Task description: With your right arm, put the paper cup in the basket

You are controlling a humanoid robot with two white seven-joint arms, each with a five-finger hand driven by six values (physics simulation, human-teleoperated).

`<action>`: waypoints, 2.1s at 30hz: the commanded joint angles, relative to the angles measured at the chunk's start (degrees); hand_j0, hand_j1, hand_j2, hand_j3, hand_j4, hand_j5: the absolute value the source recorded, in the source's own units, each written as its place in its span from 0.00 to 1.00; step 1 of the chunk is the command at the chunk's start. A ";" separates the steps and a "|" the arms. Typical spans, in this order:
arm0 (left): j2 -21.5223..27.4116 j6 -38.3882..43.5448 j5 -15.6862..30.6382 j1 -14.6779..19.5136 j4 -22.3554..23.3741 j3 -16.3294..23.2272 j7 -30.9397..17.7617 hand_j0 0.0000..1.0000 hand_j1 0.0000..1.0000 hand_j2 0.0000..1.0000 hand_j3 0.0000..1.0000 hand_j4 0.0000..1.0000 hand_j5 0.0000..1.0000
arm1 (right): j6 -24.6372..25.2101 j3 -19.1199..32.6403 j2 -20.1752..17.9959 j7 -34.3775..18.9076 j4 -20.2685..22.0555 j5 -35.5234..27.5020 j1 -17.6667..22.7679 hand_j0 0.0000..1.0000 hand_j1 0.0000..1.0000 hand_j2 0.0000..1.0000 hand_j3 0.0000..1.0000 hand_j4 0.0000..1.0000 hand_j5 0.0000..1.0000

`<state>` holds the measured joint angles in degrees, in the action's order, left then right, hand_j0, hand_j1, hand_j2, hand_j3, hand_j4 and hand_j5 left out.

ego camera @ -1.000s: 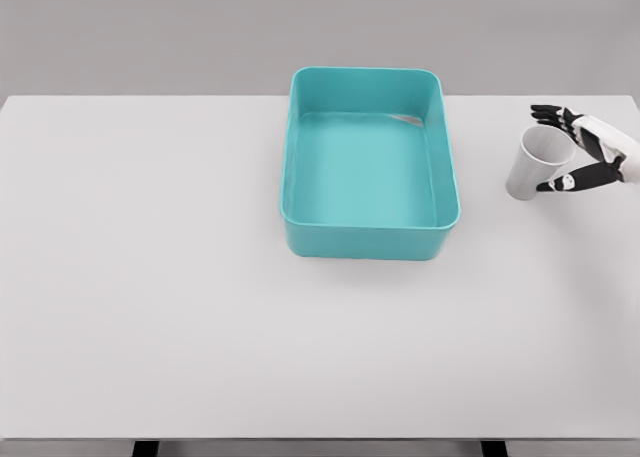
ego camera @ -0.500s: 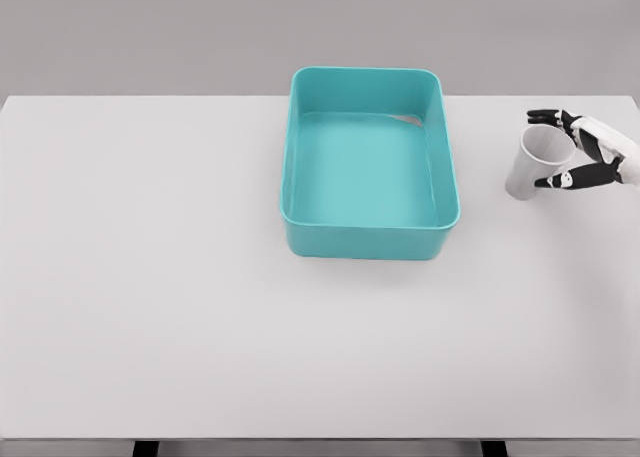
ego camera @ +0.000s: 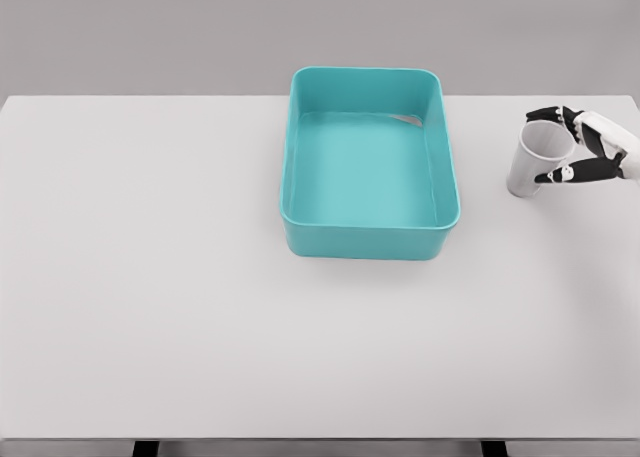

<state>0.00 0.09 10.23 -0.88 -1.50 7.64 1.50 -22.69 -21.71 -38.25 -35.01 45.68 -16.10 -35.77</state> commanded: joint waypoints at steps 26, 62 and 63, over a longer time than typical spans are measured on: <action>0.00 0.00 0.05 0.00 0.01 0.01 -0.01 1.00 1.00 1.00 1.00 1.00 1.00 | -0.60 7.21 -0.16 0.01 15.75 -0.51 -0.09 0.75 0.75 0.75 0.75 0.75 0.75; 0.00 0.00 -0.03 0.00 0.01 0.01 -0.01 1.00 1.00 1.00 1.00 1.00 1.00 | 0.27 3.78 10.47 0.01 26.65 18.29 -3.52 0.74 0.74 0.74 0.74 0.74 0.74; 0.00 0.00 -0.03 0.00 0.01 0.01 -0.01 1.00 1.00 1.00 1.00 1.00 1.00 | 0.54 3.60 10.56 0.01 27.62 19.79 -3.52 0.74 0.74 0.74 0.74 0.74 0.74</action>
<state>0.00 0.09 10.22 -0.88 -1.50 7.64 1.50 -22.30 -17.80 -27.80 -35.03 71.96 2.19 -39.29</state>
